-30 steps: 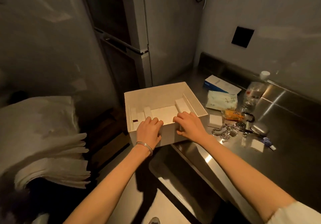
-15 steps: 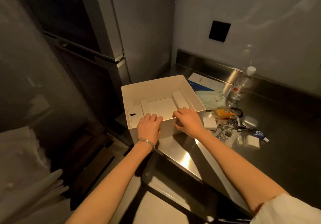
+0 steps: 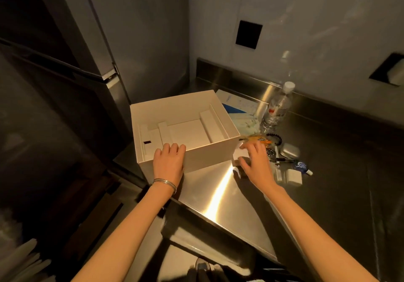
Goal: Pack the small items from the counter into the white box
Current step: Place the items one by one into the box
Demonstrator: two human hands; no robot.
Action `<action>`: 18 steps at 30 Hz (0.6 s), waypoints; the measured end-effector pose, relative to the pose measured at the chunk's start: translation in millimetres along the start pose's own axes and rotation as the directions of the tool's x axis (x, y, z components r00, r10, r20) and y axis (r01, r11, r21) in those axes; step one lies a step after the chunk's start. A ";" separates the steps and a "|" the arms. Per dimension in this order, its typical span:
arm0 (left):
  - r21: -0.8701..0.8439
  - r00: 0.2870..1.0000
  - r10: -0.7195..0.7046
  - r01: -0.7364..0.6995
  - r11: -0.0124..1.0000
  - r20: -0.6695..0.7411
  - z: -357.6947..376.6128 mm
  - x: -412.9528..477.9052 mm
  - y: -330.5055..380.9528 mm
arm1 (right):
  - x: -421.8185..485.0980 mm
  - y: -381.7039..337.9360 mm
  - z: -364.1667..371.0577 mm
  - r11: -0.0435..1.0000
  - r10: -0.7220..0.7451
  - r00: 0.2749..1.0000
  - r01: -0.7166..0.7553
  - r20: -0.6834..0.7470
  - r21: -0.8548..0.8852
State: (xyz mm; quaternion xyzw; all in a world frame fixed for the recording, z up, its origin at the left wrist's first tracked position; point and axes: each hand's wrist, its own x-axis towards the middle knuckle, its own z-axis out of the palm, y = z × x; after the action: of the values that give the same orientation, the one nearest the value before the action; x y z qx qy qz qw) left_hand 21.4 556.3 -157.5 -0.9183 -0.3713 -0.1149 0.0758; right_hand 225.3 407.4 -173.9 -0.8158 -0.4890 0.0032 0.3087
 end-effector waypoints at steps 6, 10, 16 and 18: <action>-0.007 0.999 0.011 -0.012 1.000 -0.044 0.6 1.9 10.3 | 14.1 51.7 7.2 0.982 0.139 0.923 -0.083 0.359 -0.169; -0.013 0.998 0.011 -0.012 1.000 -0.058 1.2 0.7 9.7 | 33.8 56.0 21.5 0.983 0.079 0.877 0.011 0.474 -0.184; 0.001 0.999 0.023 -0.023 1.000 -0.040 1.5 1.5 -1.0 | 52.3 57.1 2.6 0.972 0.027 0.913 0.072 0.408 -0.224; -0.012 0.999 0.036 -0.036 0.999 -0.030 0.6 1.6 -8.7 | 62.8 48.7 -18.2 0.983 0.034 0.946 0.027 0.322 -0.184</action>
State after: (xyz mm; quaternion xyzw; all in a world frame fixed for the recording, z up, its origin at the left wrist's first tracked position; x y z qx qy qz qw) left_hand 16.5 563.7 -157.2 -0.9234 -0.3527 -0.1298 0.0775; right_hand 302.5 432.3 -165.2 -0.8304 -0.5296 0.0919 0.1469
